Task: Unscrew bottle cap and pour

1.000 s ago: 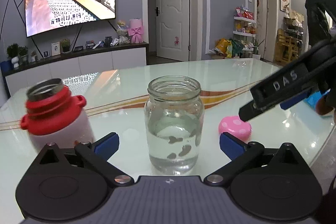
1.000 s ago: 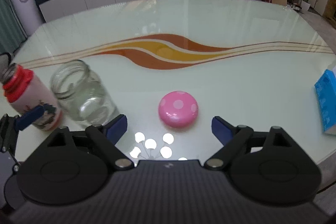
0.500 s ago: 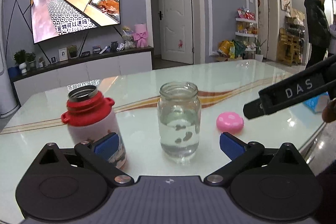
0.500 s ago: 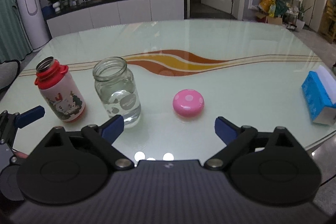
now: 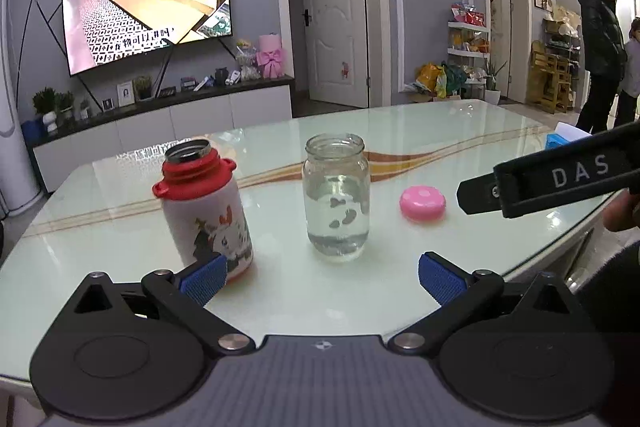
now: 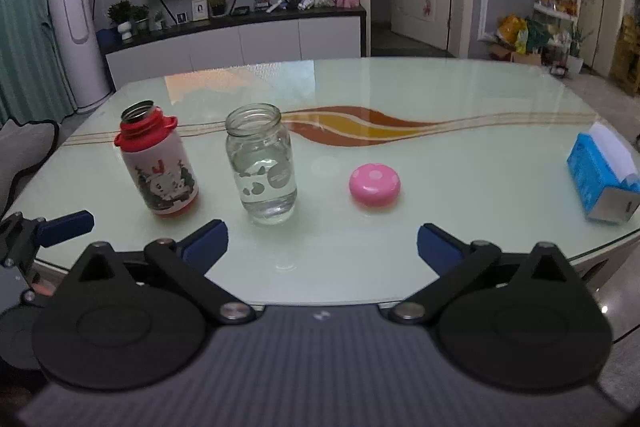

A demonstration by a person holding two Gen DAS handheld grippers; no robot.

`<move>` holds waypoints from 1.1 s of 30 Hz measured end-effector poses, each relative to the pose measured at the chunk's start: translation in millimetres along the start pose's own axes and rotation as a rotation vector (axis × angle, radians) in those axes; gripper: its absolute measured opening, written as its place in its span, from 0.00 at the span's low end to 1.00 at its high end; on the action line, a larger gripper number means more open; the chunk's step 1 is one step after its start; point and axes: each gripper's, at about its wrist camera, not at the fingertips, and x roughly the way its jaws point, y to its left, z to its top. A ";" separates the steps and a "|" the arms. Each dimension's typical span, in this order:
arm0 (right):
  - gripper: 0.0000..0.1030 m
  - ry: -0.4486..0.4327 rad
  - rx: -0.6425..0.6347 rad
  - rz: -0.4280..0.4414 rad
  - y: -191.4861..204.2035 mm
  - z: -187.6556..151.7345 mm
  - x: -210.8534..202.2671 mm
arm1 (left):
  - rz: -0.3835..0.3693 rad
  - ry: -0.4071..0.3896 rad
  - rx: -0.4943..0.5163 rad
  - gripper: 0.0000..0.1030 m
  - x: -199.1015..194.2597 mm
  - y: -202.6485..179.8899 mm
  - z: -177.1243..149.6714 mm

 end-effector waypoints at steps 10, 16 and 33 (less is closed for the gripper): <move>1.00 -0.011 -0.007 0.013 4.0 -18.8 -10.9 | 0.025 0.003 -0.010 1.00 -22.6 2.5 -1.4; 1.00 -0.016 -0.016 0.011 6.7 -23.3 -13.5 | 0.039 0.017 -0.011 1.00 -29.8 3.5 -2.8; 1.00 -0.047 -0.016 -0.005 10.5 -26.4 -24.8 | 0.053 0.041 -0.072 1.00 -32.4 14.7 -2.4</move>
